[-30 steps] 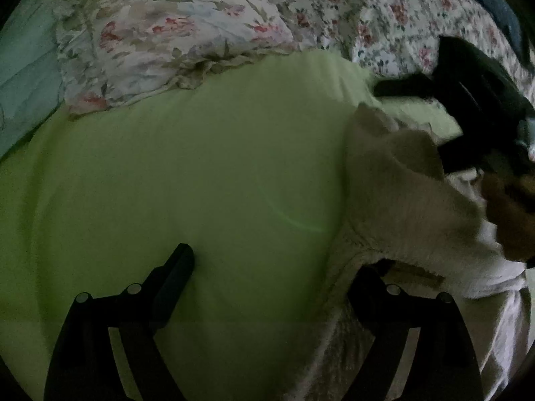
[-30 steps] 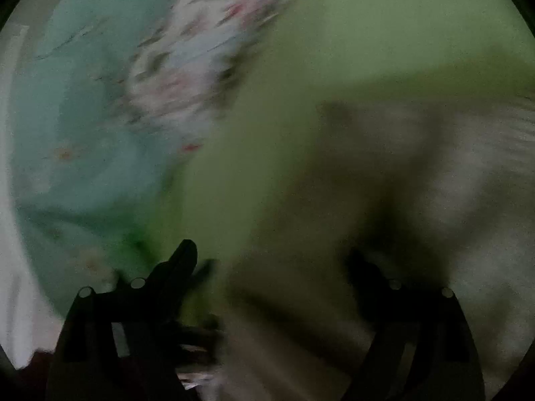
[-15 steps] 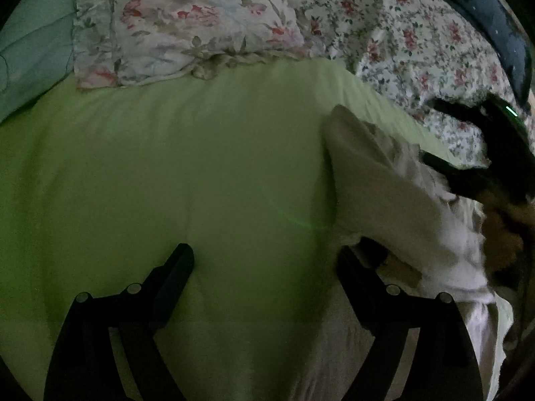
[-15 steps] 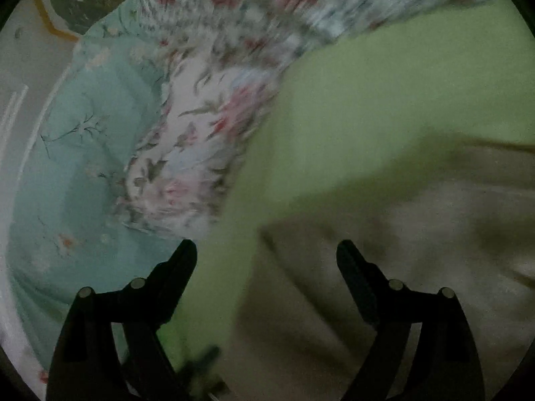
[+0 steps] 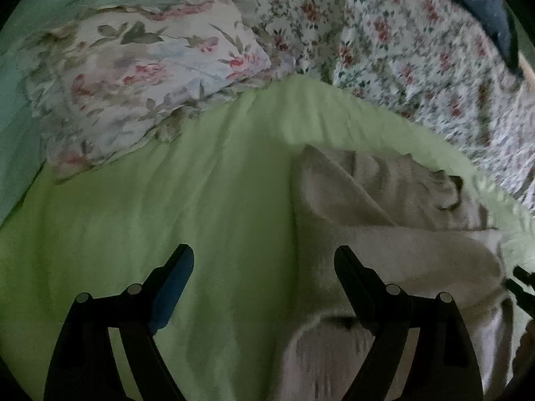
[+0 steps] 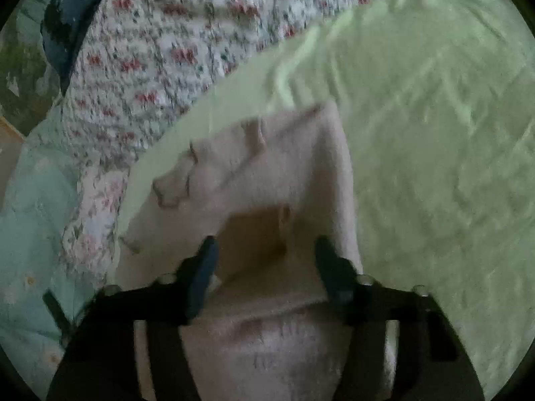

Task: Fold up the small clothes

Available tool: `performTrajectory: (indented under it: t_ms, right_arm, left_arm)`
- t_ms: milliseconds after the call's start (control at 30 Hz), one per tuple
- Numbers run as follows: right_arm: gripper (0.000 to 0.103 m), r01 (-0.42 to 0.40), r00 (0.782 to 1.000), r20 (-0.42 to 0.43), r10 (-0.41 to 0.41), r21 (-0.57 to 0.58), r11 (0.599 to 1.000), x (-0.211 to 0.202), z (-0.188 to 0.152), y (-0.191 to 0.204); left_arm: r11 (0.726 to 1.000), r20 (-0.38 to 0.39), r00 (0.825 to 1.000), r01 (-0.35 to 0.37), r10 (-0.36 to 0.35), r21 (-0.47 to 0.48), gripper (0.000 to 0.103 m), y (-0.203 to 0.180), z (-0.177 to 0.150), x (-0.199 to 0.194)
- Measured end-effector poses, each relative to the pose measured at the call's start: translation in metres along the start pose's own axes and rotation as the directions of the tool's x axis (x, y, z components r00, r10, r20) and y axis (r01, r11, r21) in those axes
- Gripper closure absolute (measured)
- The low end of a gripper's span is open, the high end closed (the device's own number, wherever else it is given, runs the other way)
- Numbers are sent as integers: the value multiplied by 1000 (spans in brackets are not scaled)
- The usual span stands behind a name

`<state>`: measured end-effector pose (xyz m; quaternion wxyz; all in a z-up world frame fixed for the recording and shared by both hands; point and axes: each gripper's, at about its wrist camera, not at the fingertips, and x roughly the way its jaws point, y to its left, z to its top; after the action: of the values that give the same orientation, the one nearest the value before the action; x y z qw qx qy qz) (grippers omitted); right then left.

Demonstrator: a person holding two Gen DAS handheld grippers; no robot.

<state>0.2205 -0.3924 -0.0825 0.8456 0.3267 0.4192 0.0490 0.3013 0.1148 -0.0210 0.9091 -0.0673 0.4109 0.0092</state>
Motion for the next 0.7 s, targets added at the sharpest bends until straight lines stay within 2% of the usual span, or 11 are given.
performTrajectory:
  t_ms: [67, 167, 200, 267, 367, 400, 433, 467, 533, 633, 700]
  right_arm:
    - [50, 1, 1000, -17, -1, -19, 1000, 8, -2, 1]
    - [49, 50, 998, 30, -49, -33, 998, 17, 3, 0]
    - [49, 46, 998, 41, -45, -34, 998, 19, 3, -1]
    - [37, 7, 999, 42, -4, -58, 998, 29, 3, 3]
    - [37, -15, 1000, 12, 17, -165, 986, 39, 1, 17]
    - [43, -30, 1000, -12, 28, -192, 981, 42, 1, 22]
    - [63, -31, 999, -30, 25, -205, 978, 43, 1, 24]
    - [92, -20, 999, -45, 11, -205, 979, 41, 1, 23]
    - [95, -57, 996, -70, 48, -128, 990, 27, 7, 19]
    - [96, -184, 983, -16, 183, -29, 983, -21, 15, 22]
    - [96, -166, 986, -5, 166, -32, 986, -39, 18, 29]
  left_arm:
    - [1000, -16, 1000, -26, 26, 1, 16, -1, 4, 11]
    - [999, -63, 997, -42, 42, 0, 16, 2, 5, 32]
    - [999, -79, 996, -45, 45, 0, 16, 4, 5, 38]
    - [999, -99, 994, -41, 40, -4, 16, 7, 3, 46]
    - [999, -105, 993, -44, 44, 2, 16, 6, 2, 53]
    - [999, -104, 993, -53, 53, 7, 16, 5, 2, 54]
    - [998, -104, 993, -60, 61, 13, 16, 5, 2, 56]
    - [998, -103, 992, -65, 66, 17, 15, 4, 1, 57]
    - [997, -99, 992, -73, 75, 19, 14, 4, 1, 58]
    - [997, -95, 992, -77, 78, 14, 11, 6, 1, 60]
    - [996, -91, 992, -86, 87, 17, 9, 5, 0, 62]
